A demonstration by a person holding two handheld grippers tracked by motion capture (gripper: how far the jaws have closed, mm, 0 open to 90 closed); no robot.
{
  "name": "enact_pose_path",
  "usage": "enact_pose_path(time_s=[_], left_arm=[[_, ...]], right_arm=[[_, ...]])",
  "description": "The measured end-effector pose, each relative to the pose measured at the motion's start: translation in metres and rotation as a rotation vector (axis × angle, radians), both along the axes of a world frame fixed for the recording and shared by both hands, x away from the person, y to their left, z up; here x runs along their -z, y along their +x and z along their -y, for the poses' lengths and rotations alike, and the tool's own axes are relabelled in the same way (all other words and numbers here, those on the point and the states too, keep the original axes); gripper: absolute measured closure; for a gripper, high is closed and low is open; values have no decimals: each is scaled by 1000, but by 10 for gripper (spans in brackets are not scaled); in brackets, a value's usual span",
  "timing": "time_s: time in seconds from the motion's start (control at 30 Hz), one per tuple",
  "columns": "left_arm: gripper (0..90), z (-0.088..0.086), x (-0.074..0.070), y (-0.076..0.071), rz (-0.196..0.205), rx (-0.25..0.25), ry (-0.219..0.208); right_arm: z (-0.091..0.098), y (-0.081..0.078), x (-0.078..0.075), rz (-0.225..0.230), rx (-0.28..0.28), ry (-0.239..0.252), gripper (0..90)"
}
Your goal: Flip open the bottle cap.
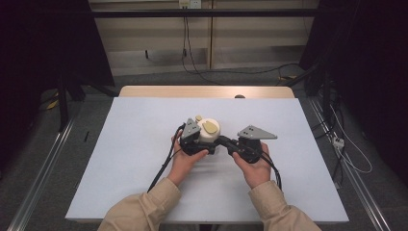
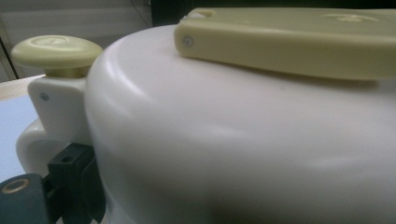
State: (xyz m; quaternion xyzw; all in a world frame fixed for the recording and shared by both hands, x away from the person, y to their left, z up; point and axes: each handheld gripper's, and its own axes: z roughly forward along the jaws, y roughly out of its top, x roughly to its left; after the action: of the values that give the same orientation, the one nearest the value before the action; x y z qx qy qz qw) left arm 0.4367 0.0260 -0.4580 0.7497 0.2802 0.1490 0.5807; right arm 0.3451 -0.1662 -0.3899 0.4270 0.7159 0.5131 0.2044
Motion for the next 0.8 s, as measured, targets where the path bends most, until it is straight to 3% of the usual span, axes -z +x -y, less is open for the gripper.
enact_pose_path(time_s=[0.8], left_arm=[[63,0,0,0,1,-1,0]], right_arm=[[-9,12,1,-15,0,-30,900]])
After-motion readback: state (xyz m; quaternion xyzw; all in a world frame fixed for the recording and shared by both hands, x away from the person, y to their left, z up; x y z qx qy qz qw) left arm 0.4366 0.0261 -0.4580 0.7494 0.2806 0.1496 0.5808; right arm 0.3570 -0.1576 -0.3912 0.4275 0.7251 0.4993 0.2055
